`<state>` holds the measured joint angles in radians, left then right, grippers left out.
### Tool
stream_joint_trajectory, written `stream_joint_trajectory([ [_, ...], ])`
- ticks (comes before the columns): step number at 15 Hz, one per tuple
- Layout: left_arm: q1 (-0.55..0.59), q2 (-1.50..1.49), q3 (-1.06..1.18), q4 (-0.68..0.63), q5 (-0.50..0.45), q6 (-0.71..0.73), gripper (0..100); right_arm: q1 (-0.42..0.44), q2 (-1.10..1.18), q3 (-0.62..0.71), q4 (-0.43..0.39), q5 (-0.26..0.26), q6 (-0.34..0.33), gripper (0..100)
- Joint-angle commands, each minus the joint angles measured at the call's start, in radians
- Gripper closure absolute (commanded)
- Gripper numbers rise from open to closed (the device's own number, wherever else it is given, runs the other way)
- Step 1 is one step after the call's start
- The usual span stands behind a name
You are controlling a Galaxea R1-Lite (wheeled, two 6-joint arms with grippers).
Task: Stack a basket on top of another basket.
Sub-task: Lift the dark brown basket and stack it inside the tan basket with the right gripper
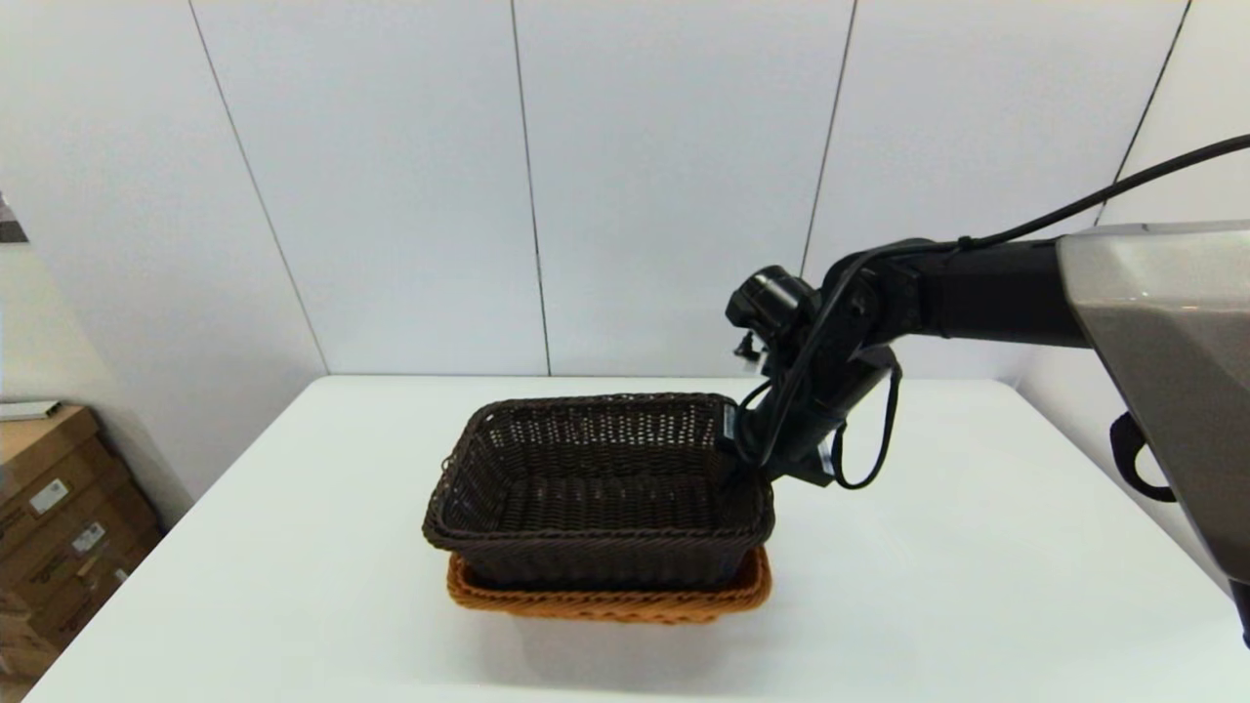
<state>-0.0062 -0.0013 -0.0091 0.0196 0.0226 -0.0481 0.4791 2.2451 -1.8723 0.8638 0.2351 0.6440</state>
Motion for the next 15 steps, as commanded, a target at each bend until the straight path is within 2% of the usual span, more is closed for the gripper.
stream_joint_trajectory([
  [1, 0.000, 0.000, 0.000, 0.000, 0.000, -0.001, 0, -0.017, 0.005, 0.007, -0.048, -0.002, 0.003, 100],
  [4, 0.000, 0.000, 0.000, 0.000, 0.000, -0.001, 0, -0.024, 0.005, 0.025, -0.105, -0.007, 0.003, 100],
  [15, 0.000, 0.000, 0.000, 0.000, 0.000, -0.001, 0, -0.043, 0.013, 0.064, -0.109, -0.002, 0.011, 100],
])
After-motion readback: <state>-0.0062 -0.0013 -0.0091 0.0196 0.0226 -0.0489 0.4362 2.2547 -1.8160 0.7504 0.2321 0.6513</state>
